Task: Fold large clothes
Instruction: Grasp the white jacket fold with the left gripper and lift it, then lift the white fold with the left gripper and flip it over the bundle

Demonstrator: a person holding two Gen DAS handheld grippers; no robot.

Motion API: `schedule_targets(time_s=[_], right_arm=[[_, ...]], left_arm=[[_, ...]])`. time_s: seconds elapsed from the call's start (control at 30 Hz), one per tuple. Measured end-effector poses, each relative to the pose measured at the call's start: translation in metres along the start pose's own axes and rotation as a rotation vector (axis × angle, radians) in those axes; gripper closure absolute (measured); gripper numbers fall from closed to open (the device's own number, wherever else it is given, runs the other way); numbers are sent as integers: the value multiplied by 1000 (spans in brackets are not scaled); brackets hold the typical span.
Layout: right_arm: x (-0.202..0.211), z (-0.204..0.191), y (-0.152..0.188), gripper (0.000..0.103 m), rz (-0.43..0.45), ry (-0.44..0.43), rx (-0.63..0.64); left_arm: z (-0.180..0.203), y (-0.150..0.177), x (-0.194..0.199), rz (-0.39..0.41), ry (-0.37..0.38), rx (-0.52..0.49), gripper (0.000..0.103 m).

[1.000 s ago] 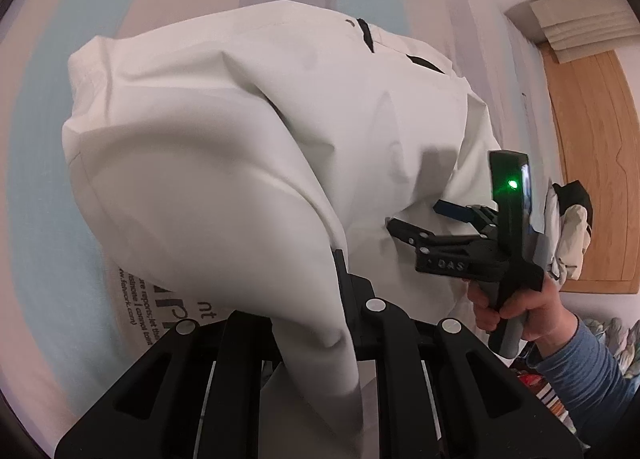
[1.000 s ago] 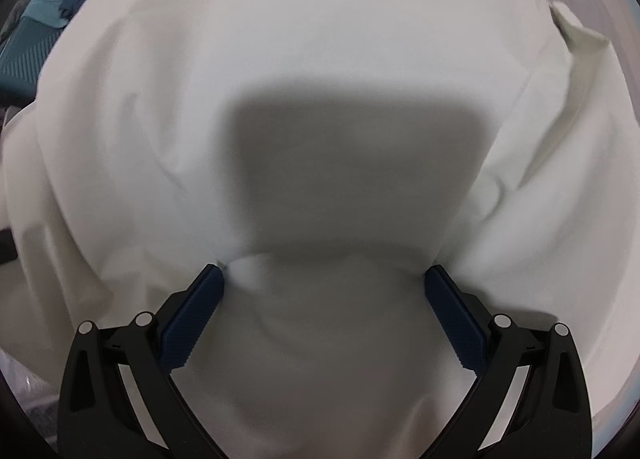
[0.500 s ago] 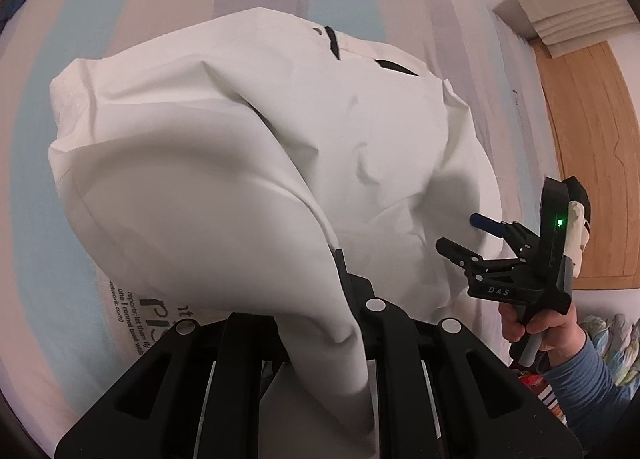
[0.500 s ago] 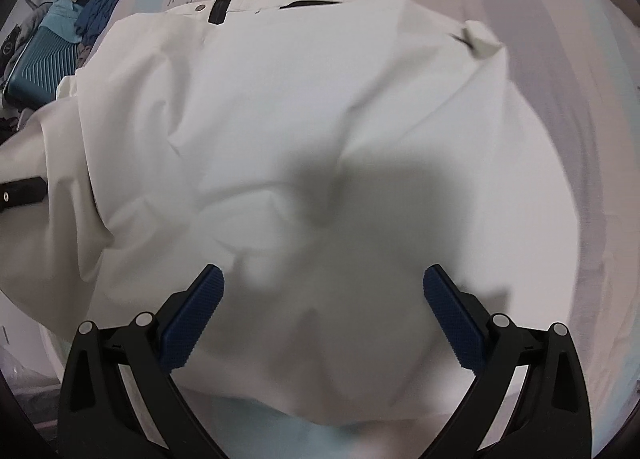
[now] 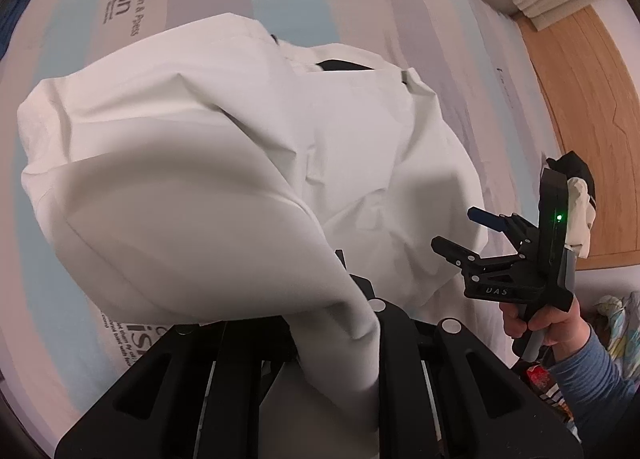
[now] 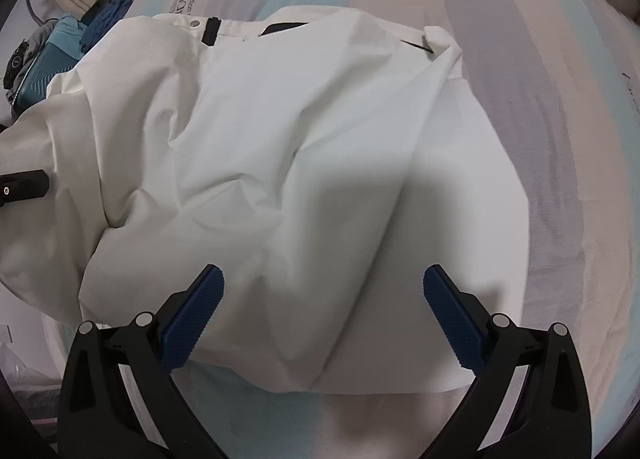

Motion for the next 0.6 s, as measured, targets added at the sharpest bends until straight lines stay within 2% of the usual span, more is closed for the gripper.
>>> schedule_targets(time_s=[0.27,0.33,0.4,0.6], right_arm=[[25,30,16,8,29,-4,29],[35,38,13,8,34,-8,25],[34,32,-7,8,41,-9,20],[49,56,-2,8,49,-5,25]], left_arm=[[27,-8,-7,-3,-73,8,91],[39,-12,-8,-1,-94,6,91],[50,-14,-10,6,-104,4,91],[86,-16,-21,25,-150,-5,90]])
Point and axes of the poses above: each gripper's, at about its wrist camera, not at the fingertips, and x roughly against the way its jaws point, z to its right, y to its underside, the point moved 8 cm from there along -x, roughly the way its jaws point, and after that the axes turned 3 degrees about -z, right-handed, at the moved point
